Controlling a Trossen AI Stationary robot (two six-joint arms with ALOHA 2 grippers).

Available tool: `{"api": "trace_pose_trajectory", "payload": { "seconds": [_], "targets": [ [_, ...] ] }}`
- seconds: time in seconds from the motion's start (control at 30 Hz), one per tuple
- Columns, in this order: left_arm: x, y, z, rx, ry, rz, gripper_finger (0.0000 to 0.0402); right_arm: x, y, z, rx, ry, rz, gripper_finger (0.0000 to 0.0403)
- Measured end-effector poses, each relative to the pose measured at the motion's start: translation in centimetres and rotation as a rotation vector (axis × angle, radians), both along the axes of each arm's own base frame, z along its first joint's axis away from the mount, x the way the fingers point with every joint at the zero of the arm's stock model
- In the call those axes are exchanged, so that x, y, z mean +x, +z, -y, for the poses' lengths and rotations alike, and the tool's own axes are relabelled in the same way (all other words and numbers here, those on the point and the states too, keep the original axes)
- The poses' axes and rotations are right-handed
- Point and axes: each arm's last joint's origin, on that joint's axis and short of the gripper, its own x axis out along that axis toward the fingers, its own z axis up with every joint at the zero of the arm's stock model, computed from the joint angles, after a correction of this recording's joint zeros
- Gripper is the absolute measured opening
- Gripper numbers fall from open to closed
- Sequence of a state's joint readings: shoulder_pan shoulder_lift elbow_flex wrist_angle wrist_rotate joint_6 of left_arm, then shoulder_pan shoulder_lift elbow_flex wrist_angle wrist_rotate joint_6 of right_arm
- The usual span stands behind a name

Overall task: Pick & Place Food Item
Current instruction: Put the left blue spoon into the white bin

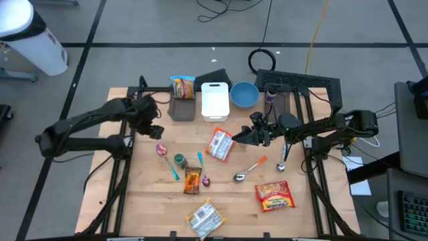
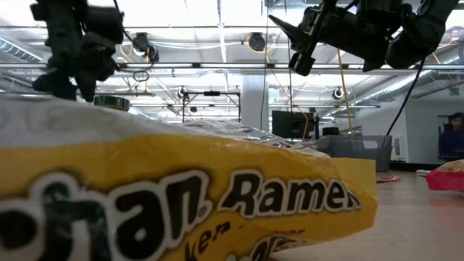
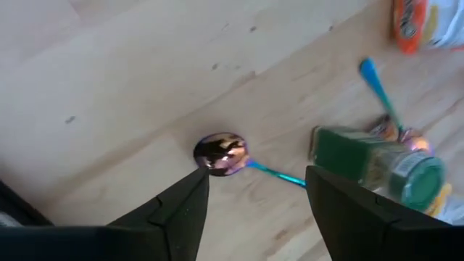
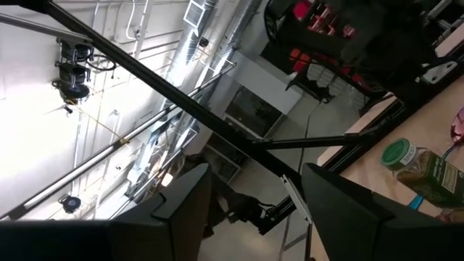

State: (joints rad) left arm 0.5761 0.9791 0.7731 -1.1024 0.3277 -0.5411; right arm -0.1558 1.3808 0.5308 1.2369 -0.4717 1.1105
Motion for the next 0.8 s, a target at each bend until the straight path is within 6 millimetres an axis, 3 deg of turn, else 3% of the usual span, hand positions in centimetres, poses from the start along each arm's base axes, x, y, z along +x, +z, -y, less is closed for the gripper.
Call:
{"api": "trace_pose_trajectory", "payload": {
  "seconds": [0.33,0.8],
  "targets": [
    [0.7,-3.3,-2.7,-0.147,-0.197,-0.117,0.0234,0.0,0.0,0.0,0.004,-0.004,-0.001,0.0212],
    [1.7,-5.6,-3.5,-0.209,-0.334,-0.077,0.0234,0.1,-0.1,0.2,0.012,-0.059,-0.006,0.0212]
  ]
}}
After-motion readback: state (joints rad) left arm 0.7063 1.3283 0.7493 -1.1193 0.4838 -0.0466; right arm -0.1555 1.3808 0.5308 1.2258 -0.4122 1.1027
